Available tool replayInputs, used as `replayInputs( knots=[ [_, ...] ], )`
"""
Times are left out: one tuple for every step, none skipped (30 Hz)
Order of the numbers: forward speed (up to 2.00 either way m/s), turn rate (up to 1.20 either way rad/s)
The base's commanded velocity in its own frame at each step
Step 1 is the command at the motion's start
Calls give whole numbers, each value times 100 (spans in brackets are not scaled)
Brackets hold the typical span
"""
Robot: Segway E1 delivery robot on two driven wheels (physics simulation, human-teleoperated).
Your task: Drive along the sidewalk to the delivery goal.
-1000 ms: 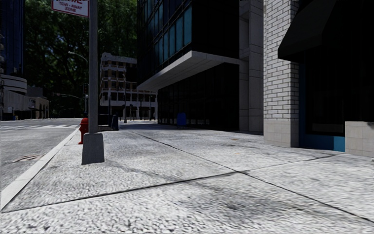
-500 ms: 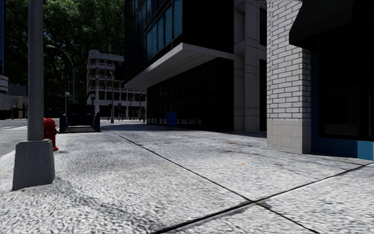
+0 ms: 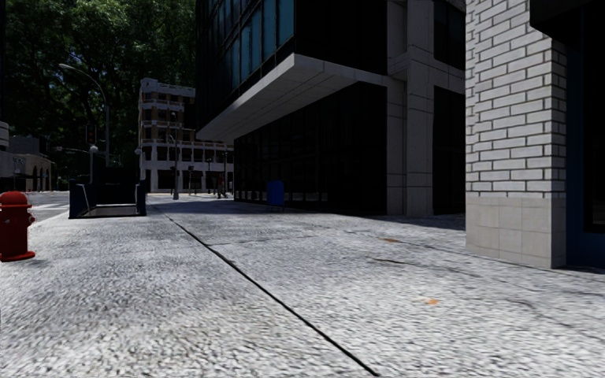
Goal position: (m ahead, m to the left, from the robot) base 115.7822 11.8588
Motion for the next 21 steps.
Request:
replayInputs(
  knots=[
    [200,9],
    [200,16],
    [200,16],
    [200,22],
    [200,27],
    [200,33],
    [200,35],
    [200,35],
    [200,37],
    [200,37],
    [200,37],
    [200,37],
    [200,37],
    [200,37],
    [200,37],
    [200,37],
    [200,37],
    [200,37],
    [200,37],
    [200,37],
    [200,37]
  ],
)
